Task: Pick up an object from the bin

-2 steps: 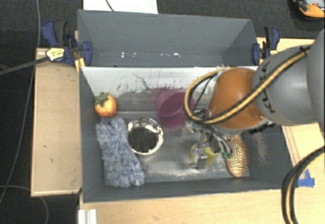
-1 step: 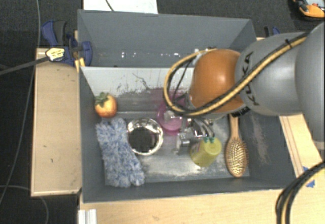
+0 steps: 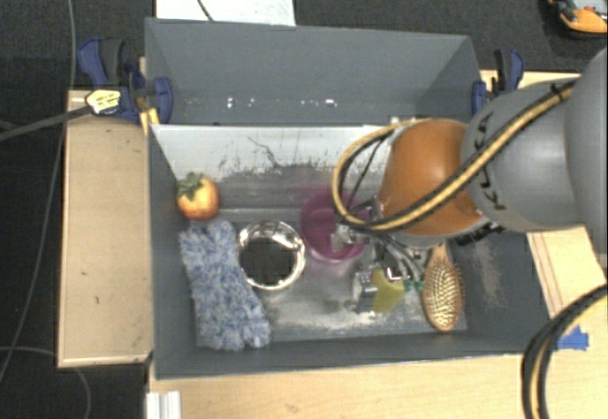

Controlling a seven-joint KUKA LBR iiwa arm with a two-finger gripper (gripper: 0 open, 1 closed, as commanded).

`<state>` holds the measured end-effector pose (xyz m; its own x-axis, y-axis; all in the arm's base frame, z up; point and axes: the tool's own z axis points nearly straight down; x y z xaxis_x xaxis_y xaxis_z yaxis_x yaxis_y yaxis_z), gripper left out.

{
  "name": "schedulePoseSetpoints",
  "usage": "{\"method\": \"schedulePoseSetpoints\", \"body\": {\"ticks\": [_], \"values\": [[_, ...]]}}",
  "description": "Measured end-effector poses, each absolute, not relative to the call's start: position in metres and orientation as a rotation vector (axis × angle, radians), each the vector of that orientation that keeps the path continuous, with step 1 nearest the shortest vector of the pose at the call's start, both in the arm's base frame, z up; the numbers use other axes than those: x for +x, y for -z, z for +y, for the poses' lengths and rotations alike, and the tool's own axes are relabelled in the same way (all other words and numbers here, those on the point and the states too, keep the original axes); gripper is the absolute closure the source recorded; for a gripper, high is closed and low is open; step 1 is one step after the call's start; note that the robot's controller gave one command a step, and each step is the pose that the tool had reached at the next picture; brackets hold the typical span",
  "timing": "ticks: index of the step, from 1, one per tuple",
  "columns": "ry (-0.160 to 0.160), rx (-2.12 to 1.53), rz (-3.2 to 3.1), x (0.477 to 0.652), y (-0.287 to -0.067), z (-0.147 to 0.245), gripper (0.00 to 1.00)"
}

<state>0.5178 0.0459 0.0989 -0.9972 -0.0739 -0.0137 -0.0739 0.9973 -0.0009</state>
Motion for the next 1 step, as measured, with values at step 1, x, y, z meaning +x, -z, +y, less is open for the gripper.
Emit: {"method": "schedulePoseSetpoints", "body": {"ticks": [1], "values": [[-0.026,0.311,3.085,0.571,-0.1174,0.0634,0.0]]}}
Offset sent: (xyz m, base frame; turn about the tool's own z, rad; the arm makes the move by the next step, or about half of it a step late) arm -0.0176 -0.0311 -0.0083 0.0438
